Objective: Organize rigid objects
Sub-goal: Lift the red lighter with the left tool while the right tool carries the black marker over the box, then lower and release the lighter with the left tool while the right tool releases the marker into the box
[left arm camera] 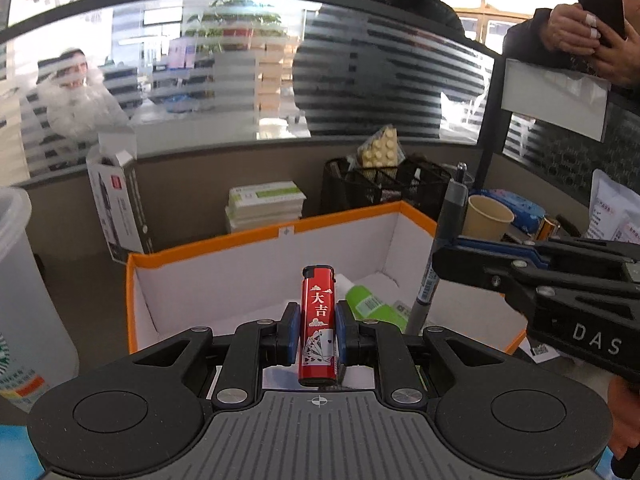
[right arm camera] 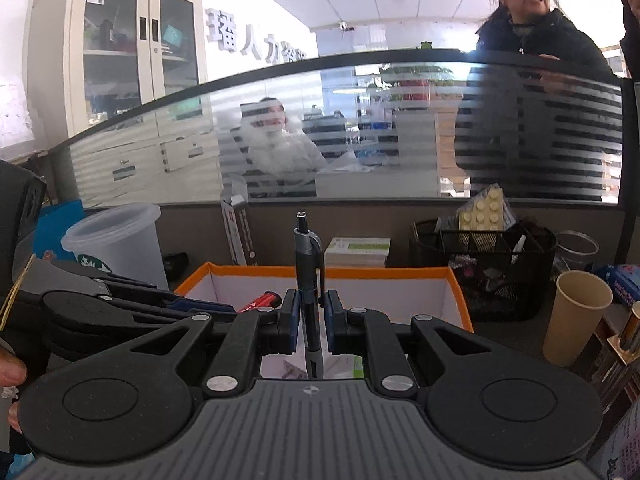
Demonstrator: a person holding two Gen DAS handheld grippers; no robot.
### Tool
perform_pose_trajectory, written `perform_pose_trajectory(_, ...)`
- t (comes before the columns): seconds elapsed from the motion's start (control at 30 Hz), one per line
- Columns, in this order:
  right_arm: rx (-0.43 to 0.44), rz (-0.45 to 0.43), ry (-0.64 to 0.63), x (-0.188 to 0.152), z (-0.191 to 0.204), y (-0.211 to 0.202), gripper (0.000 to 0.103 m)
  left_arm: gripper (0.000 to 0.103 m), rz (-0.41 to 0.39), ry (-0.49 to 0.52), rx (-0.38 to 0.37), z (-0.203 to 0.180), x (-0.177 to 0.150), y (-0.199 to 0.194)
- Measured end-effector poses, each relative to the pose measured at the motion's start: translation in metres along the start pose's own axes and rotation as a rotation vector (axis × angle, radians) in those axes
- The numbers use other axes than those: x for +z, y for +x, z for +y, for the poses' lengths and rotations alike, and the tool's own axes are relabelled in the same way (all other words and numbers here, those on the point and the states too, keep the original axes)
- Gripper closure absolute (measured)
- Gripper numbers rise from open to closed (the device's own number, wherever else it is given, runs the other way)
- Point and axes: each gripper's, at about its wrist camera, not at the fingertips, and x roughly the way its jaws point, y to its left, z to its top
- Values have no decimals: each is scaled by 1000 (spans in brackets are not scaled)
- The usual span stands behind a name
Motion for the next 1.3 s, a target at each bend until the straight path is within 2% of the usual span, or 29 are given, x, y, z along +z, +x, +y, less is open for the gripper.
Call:
perform_pose_trajectory(0.3, -4, 17, -24, 2, 0, -4, 91, 87, 22, 12, -14, -14, -6, 4)
perform_pose_trajectory(0.77, -8, 68, -42, -6, -3, -3, 91, 86, 83, 15, 8, -26, -10, 14)
perform_pose_trajectory(1.03, 6, 119, -17, -12, -12, 13, 91, 86, 142, -1, 18, -26, -14, 32)
perform_pose_trajectory(1.3, 14, 211, 5, -17, -24, 45, 91, 86, 155, -25, -8, -24, -12, 37)
